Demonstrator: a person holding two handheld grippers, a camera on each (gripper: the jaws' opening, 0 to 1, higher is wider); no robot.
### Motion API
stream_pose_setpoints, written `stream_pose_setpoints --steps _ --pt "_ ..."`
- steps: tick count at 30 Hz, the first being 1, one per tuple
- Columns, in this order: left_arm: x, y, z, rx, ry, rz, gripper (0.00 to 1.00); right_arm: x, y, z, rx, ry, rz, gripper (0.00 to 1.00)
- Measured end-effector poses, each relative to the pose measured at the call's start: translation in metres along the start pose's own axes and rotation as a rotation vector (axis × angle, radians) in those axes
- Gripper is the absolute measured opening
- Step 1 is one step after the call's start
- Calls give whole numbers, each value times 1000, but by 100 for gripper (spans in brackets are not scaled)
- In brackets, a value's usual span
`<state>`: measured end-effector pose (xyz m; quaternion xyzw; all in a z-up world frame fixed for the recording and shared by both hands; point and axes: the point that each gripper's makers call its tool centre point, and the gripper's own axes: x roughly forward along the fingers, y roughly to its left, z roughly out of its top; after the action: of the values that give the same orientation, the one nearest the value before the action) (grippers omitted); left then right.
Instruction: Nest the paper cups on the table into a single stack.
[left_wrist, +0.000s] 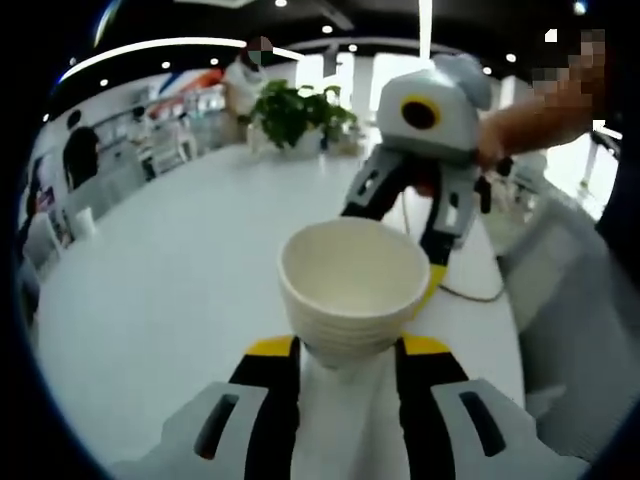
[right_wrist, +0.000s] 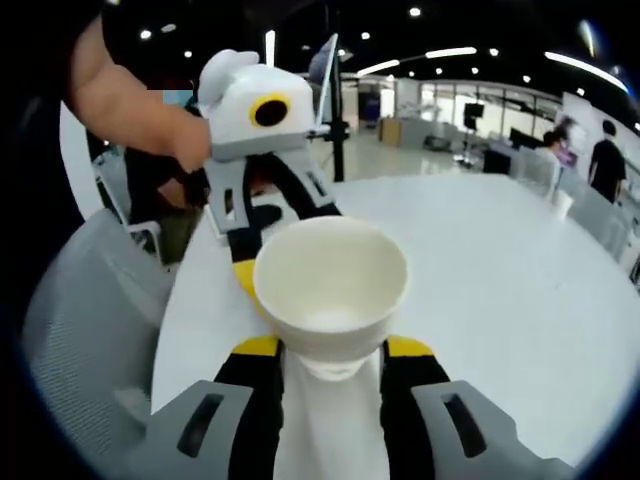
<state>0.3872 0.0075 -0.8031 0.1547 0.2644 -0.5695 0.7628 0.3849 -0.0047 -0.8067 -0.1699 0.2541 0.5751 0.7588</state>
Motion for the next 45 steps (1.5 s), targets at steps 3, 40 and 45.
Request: stream_pose_setpoints --steps 3,40,45 --pt "3 16 5 8 -3 7 35 2 -13 4 -3 -1 -6 34" --pt "30 101 10 26 -19 -1 35 31 -100 8 -2 36 -15 34" --pt "33 101 6 45 -15 4 35 33 -99 6 -2 43 -20 34"
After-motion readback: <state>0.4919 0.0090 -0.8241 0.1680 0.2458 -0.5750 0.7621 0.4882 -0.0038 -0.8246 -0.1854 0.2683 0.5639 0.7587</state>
